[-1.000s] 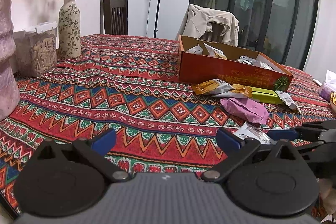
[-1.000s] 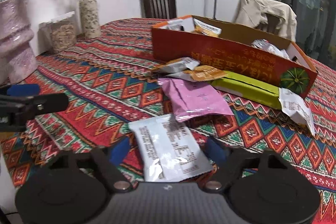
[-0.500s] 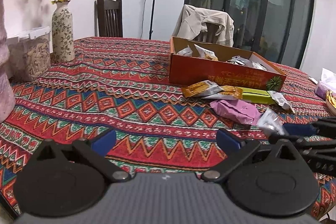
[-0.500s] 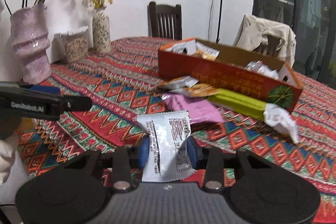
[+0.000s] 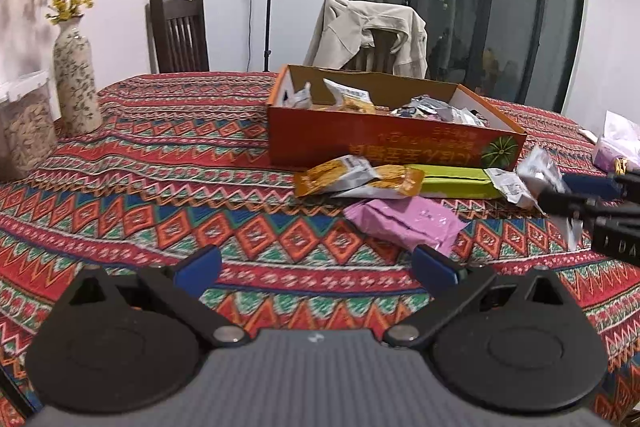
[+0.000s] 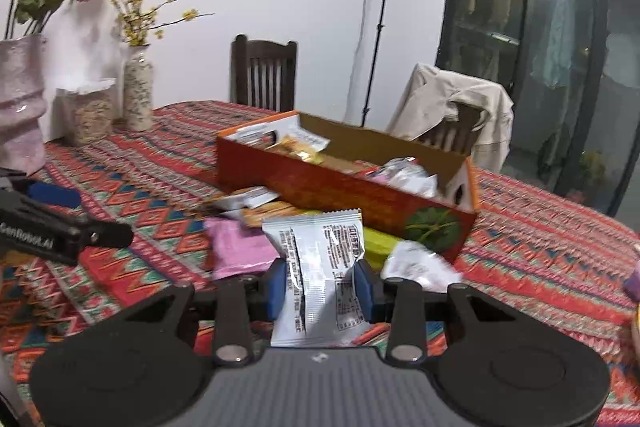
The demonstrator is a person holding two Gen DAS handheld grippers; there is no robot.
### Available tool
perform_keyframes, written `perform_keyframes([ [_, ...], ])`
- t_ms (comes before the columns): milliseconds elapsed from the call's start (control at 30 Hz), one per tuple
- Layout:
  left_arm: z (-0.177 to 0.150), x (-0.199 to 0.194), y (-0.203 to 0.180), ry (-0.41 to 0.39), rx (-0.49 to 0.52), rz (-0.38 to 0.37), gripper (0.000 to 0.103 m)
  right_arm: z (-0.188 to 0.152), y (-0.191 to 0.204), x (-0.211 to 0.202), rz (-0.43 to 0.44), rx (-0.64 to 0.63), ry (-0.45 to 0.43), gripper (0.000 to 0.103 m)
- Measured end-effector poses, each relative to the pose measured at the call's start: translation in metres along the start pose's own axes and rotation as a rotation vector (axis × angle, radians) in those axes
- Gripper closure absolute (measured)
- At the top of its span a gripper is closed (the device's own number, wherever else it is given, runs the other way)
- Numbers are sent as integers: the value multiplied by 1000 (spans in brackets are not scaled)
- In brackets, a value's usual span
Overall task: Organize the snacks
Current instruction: 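Lower the left tool onto a pink packet and close it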
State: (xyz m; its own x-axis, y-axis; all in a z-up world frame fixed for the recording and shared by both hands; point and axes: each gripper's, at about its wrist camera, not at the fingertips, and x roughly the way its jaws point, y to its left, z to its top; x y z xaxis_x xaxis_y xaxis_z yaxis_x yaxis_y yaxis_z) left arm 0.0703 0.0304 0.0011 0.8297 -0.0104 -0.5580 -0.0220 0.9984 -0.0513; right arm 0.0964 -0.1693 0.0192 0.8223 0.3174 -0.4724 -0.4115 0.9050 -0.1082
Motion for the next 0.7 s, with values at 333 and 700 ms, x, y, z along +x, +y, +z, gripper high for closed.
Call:
perform_keyframes([
  [333, 22, 33, -37, 59, -14, 22, 0, 15, -51, 27, -48, 54, -22, 67],
  [700, 48, 83, -88, 122, -11, 99, 0, -8, -75, 54, -22, 175, -23, 67],
])
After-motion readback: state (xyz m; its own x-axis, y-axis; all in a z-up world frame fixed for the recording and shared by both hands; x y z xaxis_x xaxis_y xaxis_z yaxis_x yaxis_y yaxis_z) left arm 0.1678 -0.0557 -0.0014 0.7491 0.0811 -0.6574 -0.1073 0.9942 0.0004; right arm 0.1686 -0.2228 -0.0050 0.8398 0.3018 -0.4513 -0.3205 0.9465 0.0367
